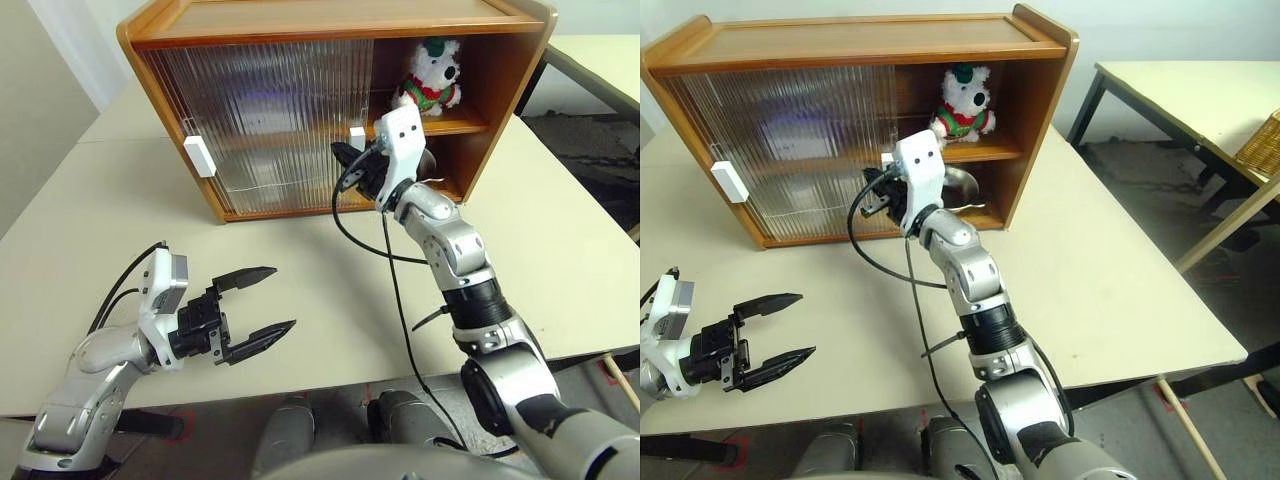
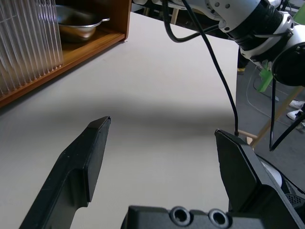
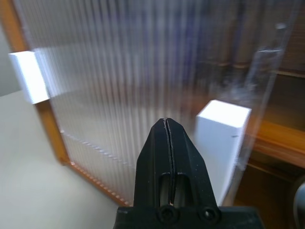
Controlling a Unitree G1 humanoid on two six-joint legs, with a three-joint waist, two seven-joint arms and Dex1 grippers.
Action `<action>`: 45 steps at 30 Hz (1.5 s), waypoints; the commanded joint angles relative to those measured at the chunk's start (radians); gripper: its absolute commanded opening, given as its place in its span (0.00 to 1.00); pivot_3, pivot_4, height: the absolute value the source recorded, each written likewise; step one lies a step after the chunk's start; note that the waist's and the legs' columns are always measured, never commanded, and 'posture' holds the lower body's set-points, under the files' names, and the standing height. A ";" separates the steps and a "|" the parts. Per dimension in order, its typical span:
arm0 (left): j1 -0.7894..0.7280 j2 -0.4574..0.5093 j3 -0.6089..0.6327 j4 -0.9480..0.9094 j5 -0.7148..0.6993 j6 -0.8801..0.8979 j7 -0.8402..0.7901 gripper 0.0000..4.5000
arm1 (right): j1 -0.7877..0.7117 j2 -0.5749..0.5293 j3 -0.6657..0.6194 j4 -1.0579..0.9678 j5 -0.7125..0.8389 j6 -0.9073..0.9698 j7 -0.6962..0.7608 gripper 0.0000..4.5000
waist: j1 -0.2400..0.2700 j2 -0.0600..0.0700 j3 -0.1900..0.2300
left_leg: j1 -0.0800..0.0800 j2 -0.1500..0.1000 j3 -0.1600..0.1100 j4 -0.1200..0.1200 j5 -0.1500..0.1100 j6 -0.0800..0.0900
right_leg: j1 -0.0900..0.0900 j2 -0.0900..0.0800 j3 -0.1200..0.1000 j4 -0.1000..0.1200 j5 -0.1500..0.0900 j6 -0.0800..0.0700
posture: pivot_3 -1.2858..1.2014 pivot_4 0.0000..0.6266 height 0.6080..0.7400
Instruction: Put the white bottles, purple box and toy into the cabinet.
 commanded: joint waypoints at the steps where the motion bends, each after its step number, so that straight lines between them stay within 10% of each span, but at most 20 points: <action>1: 0.004 -0.001 -0.006 0.012 0.018 -0.010 -0.006 1.00 | -0.011 -0.003 -0.017 0.014 -0.019 -0.008 -0.017 0.01 | 0.000 0.000 0.000 | 0.000 0.000 0.000 0.000 0.000 0.000 | 0.000 0.000 0.000 0.000 0.000 0.000 | 0.53 0.08 1.00; 45: -0.058 0.005 -0.031 0.033 0.016 0.018 -0.049 1.00 | 0.072 -0.109 -0.116 -0.146 -0.078 0.050 -0.168 0.01 | -0.002 -0.001 -0.001 | 0.001 0.000 0.002 0.001 0.000 0.001 | 0.000 0.001 0.000 0.000 0.007 0.006 | 0.51 0.06 1.00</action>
